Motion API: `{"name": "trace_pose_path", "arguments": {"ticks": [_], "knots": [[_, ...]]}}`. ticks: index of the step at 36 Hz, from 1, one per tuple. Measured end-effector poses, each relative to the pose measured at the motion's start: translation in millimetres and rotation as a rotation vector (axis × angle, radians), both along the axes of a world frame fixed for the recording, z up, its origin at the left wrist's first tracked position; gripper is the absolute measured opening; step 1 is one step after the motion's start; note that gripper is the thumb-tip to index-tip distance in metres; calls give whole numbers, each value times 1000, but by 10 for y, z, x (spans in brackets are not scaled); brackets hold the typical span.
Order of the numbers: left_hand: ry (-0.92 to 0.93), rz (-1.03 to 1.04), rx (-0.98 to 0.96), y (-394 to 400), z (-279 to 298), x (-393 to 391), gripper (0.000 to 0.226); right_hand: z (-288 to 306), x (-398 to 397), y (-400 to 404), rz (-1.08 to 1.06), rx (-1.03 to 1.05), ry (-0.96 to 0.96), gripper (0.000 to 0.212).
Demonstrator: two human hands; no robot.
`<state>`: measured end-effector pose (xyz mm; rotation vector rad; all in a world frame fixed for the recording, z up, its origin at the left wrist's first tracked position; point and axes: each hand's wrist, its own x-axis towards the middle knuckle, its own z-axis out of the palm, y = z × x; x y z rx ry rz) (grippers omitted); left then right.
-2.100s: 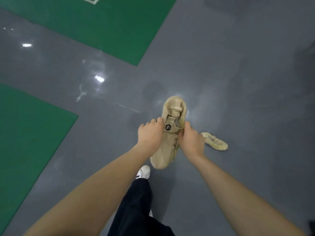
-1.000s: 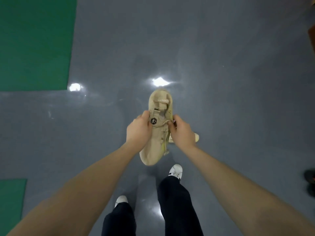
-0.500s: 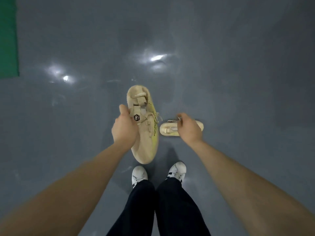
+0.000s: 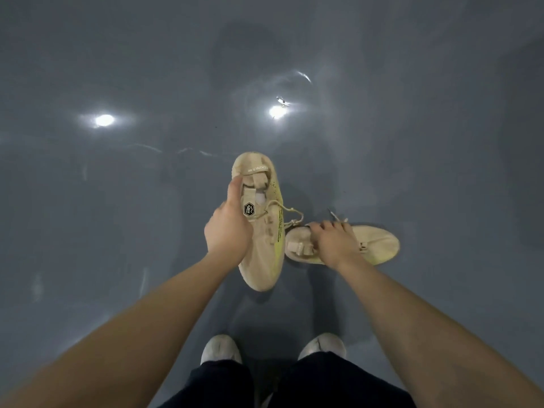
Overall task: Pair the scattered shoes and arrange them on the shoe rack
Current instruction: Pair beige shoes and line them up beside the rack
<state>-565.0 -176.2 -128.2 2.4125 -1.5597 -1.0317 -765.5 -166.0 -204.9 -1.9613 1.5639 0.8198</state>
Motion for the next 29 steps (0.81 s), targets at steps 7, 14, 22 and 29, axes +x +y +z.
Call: {"name": "trace_pose_path", "arguments": {"ticks": [7,14,22,29], "knots": [[-32,-70,16,-15,144,-15,67,166,80,-52,102,-37,24,27],[-87,-107,-10,-92,1134,4,73,1390,130,-138,53,-250,152,29],[-97,-154,-39,-198,2643,-133,77,3071,36,-189,-271,-231,52,30],[-92,-233,-92,-226,3829,-398,78,4271,-173,-154,-396,-334,-20,46]]}}
